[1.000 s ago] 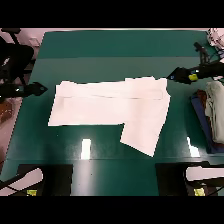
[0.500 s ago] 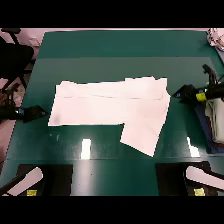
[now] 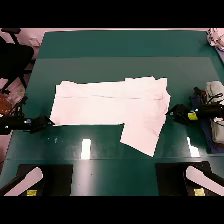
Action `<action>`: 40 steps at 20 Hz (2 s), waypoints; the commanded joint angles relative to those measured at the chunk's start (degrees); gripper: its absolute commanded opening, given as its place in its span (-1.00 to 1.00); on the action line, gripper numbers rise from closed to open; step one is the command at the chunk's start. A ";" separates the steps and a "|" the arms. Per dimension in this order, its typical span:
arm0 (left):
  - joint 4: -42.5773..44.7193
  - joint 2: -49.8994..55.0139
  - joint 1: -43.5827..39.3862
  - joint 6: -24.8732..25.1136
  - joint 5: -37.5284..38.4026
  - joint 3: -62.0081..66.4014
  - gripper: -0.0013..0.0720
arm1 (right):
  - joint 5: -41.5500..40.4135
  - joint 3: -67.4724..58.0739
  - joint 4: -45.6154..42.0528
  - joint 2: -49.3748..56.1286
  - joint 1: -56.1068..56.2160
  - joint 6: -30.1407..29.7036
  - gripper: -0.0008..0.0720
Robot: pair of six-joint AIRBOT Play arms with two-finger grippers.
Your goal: Fold the shirts.
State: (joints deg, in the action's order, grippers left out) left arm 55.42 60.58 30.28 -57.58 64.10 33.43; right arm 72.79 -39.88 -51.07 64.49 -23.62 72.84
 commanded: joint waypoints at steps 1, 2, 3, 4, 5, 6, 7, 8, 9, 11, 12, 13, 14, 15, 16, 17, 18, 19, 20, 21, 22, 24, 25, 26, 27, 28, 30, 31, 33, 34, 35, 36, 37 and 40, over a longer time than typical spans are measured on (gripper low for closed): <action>-0.37 -0.04 0.04 -2.08 -4.31 -1.49 0.89 | -0.31 1.66 0.09 -0.28 -0.02 -0.04 0.77; -0.70 -0.04 0.04 -2.19 -5.35 -1.49 0.75 | -0.35 1.64 0.26 -0.31 -0.02 -0.04 0.77; -1.18 -0.02 0.04 -2.16 -6.21 -1.49 0.76 | -0.33 1.64 0.31 -0.31 -0.02 -0.04 0.77; -2.38 0.31 0.04 -1.99 -6.62 -1.46 0.76 | -0.31 1.64 0.39 -0.31 -0.02 -0.04 0.73; -3.72 1.05 0.04 -1.97 -6.62 -1.49 0.76 | -0.31 1.64 0.42 -0.31 -0.02 -0.04 0.71; -4.59 2.32 -0.33 -1.95 -6.71 -1.46 0.76 | -0.31 1.66 0.42 -0.31 -0.02 -0.04 0.72; -4.61 3.63 -1.31 -1.81 -6.78 -1.46 0.76 | -0.31 1.66 0.39 -0.31 -0.02 -0.04 0.72; -4.57 4.85 -2.45 -1.42 -6.84 -1.46 0.76 | -0.28 1.66 0.42 -0.31 -0.02 -0.04 0.72; -4.52 5.81 -3.72 -1.22 -6.84 -1.46 0.75 | -0.17 1.66 0.46 -0.31 -0.02 -0.04 0.72; -4.42 6.21 -5.33 -0.22 -7.10 -1.46 -0.07 | 0.26 1.64 0.42 -0.31 -0.02 -0.04 0.72; -4.55 6.21 -5.31 0.22 -7.06 -1.44 -0.51 | 0.74 1.64 0.39 -0.31 -0.02 -0.04 0.72; -4.44 6.21 -5.31 1.05 -6.80 -1.44 -0.88 | 1.03 1.64 0.35 -0.31 -0.04 -0.04 0.71; -4.39 6.21 -5.31 1.09 -6.51 -1.44 -0.90 | 1.36 1.64 0.31 -0.31 -0.04 -0.02 0.72; -4.42 6.21 -5.31 1.07 -6.32 -1.40 -0.90 | 2.12 1.64 0.31 -0.31 -0.04 0.00 0.71; -4.42 6.21 -5.31 1.07 -6.10 -1.27 -0.90 | 2.73 1.66 0.24 -0.31 -0.04 0.00 0.71; -4.42 6.21 -5.31 1.07 -5.99 -1.16 -0.90 | 2.86 1.66 -0.15 -0.31 -0.04 0.26 0.72; -4.42 6.21 -5.31 1.07 -6.01 -1.16 -0.90 | 2.80 1.68 -0.13 -0.28 -0.04 0.24 0.72; -4.42 6.21 -5.31 1.07 -5.99 -1.16 -0.90 | 2.69 1.70 -0.13 -0.28 -0.04 0.26 0.72; -4.42 6.21 -5.31 1.07 -5.90 -1.16 -0.90 | 2.47 1.70 -0.13 -0.24 -0.04 0.52 0.72; -4.42 6.21 -5.31 1.07 -5.86 -1.16 -0.89 | 1.31 1.70 -0.15 -0.24 -0.04 0.66 0.71; -4.46 6.21 -5.31 1.05 -5.88 -1.16 -0.90 | -0.55 1.77 -0.15 -0.24 -0.04 0.98 0.72; -4.48 6.19 -5.31 1.05 -5.92 -1.16 -0.90 | -3.19 1.75 0.00 0.66 -0.04 1.31 0.72; -4.50 6.19 -5.31 1.05 -5.86 -1.16 -0.89 | -4.20 1.75 0.13 1.81 0.04 1.27 0.72; -4.66 6.21 -5.31 1.05 -5.84 -1.16 -0.89 | -4.81 1.75 0.37 3.10 0.39 1.22 0.71; -4.68 6.21 -5.31 1.05 -5.84 -1.16 -0.90 | -5.25 1.73 0.52 4.42 0.81 1.01 0.72; -4.70 6.21 -5.31 1.05 -5.73 -1.16 -0.89 | -5.38 1.70 0.57 5.88 1.66 0.66 0.72; -4.83 6.19 -5.31 1.05 -5.51 -1.16 -0.89 | -5.35 1.70 0.55 8.48 4.07 0.20 0.71; -4.85 6.19 -5.31 1.05 -5.46 -1.16 -0.89 | -5.38 1.70 0.55 9.33 5.46 0.20 0.71; -4.85 6.19 -5.31 1.05 -5.03 -1.16 -0.89 | -5.38 1.70 0.55 10.10 8.72 0.22 0.64; -4.85 6.21 -5.31 1.05 -4.90 -1.16 -0.90 | -5.35 1.70 0.55 9.92 10.05 0.24 0.58; -4.85 6.21 -5.31 1.05 -4.87 -1.16 -0.90 | -5.40 1.70 0.48 9.44 11.41 0.24 0.58; -4.85 6.19 -5.31 1.05 -4.85 -1.16 -0.89 | -5.79 1.70 0.48 8.68 12.39 0.70 0.58; -4.87 6.21 -5.31 1.05 -4.70 -1.16 -0.90 | -6.36 1.70 0.44 7.74 12.94 1.36 0.51; -4.94 6.19 -5.31 1.03 -4.42 -1.16 -0.90 | -7.30 1.70 0.39 4.42 13.05 2.80 -0.41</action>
State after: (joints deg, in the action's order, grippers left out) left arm 50.68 66.81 24.99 -56.55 59.37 32.21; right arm 65.91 -37.98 -51.81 71.35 -11.62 74.35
